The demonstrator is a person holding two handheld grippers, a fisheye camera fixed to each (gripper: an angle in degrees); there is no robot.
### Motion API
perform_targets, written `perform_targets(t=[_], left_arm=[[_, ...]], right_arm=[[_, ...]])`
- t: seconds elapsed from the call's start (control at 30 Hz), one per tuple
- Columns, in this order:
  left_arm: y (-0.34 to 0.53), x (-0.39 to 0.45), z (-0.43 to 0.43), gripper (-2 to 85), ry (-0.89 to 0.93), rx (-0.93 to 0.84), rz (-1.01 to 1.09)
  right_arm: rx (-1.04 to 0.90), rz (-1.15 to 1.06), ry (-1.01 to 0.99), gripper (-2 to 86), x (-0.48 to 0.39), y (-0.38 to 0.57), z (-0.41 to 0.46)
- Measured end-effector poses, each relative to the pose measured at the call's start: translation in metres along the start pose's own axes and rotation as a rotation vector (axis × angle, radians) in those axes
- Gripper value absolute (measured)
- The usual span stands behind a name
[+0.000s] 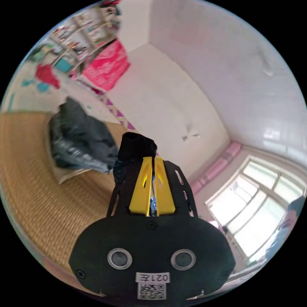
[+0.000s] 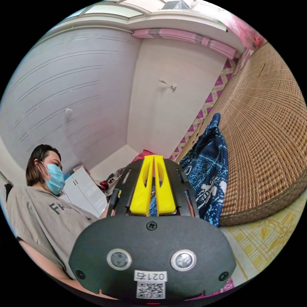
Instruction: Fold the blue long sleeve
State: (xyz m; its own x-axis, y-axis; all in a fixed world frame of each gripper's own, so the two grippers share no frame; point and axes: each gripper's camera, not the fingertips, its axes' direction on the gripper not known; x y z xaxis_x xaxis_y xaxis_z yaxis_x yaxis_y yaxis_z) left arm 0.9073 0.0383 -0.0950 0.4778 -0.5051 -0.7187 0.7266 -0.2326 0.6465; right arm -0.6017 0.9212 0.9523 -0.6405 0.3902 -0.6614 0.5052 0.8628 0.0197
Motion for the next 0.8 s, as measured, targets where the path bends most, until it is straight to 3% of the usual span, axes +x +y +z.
perform_targets(t=[0.2,0.37,0.57,0.8], left_arm=[[-0.015,0.203,0.167,-1.0,0.158,-0.217,0.38],[0.057,0.349,0.301,-1.0,0.288,-0.411,0.559],[0.203,0.429,0.43,-1.0,0.377,-0.621,0.629],[0.387,0.423,0.582,-0.1,0.296,-0.985,0.752]], right_arm=[[0.016,0.006,-0.036,-0.6,0.01,0.027,-0.003],[0.032,0.005,-0.059,-0.6,0.015,0.046,-0.004],[0.041,-0.011,-0.077,-0.6,0.016,0.067,-0.002],[0.049,-0.025,-0.086,-0.6,0.016,0.085,0.004]])
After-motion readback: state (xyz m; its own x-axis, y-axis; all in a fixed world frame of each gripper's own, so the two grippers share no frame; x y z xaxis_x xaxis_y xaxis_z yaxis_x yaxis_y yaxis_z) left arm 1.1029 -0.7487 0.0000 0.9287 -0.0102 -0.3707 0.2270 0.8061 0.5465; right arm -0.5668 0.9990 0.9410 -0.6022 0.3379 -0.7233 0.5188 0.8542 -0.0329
